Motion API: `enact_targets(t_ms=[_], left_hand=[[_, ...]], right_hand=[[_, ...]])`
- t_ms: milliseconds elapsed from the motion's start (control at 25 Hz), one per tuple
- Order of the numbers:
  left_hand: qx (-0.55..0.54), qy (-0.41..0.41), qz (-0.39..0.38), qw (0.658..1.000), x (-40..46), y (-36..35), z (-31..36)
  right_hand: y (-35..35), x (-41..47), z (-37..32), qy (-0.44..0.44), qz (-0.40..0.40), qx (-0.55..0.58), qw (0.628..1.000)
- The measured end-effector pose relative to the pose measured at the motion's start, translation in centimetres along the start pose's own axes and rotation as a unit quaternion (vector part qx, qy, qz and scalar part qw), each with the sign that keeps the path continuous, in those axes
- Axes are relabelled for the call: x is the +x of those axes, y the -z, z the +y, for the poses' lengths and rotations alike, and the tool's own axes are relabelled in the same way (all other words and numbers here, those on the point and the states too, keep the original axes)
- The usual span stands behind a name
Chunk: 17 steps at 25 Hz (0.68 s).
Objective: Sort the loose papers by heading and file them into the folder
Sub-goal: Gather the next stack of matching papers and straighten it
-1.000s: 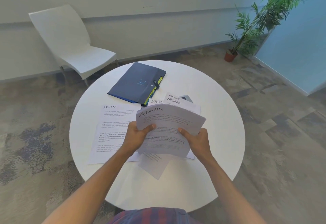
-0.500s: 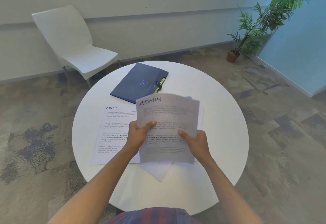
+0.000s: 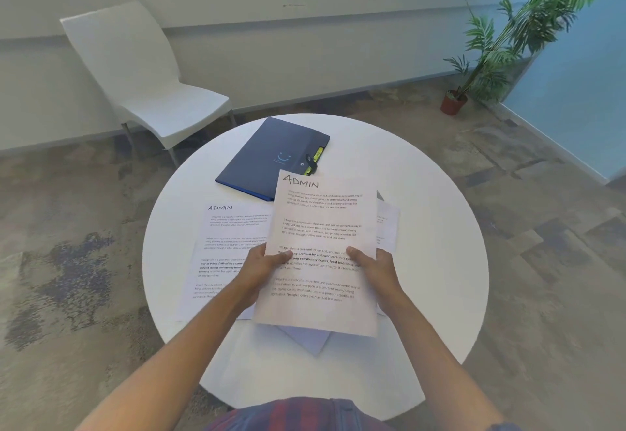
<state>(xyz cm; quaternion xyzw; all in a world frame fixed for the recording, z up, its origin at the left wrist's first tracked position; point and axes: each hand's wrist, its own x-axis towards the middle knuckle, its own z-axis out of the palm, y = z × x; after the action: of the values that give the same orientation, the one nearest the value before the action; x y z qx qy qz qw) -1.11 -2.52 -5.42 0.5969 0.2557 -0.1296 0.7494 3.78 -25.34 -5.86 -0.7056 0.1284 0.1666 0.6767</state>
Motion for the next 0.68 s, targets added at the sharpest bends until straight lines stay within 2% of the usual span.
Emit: enact_targets(t_ms=[160,240,280,320,360,440,480,600,680], left_hand=[[-0.014,0.034,0.021,0.999,1.4,2.4,-0.4],[0.019,0.017,0.117,0.993,2.5,4.1,-0.9],[0.074,0.006,0.189,0.979,3.1,5.3,-1.4],[0.17,0.007,0.256,0.951,3.6,6.6,-1.8],[0.286,0.026,0.304,0.908,3.9,8.0,-2.4],[0.453,0.079,0.33,0.825,4.2,10.5,-3.7],[0.486,0.1,0.329,0.803,4.2,11.2,-4.0],[0.53,0.118,0.314,0.779,4.6,12.2,-4.8],[0.533,0.106,0.317,0.777,4.9,12.3,-5.0]], right_hand=[[-1.4,0.0,1.0,0.047,0.004,-0.071,0.996],[-2.0,-0.1,0.8,0.07,0.017,-0.075,0.995],[-2.1,0.0,0.7,0.075,0.024,-0.07,0.994],[-2.1,0.1,0.6,0.078,0.029,-0.065,0.994],[-2.0,0.2,0.5,0.08,0.035,-0.061,0.994],[-1.7,0.4,0.3,0.081,0.045,-0.057,0.994],[-1.5,0.5,0.2,0.08,0.05,-0.055,0.994],[-1.2,0.7,0.1,0.077,0.053,-0.049,0.994],[-1.2,0.8,0.1,0.07,0.057,-0.045,0.995]])
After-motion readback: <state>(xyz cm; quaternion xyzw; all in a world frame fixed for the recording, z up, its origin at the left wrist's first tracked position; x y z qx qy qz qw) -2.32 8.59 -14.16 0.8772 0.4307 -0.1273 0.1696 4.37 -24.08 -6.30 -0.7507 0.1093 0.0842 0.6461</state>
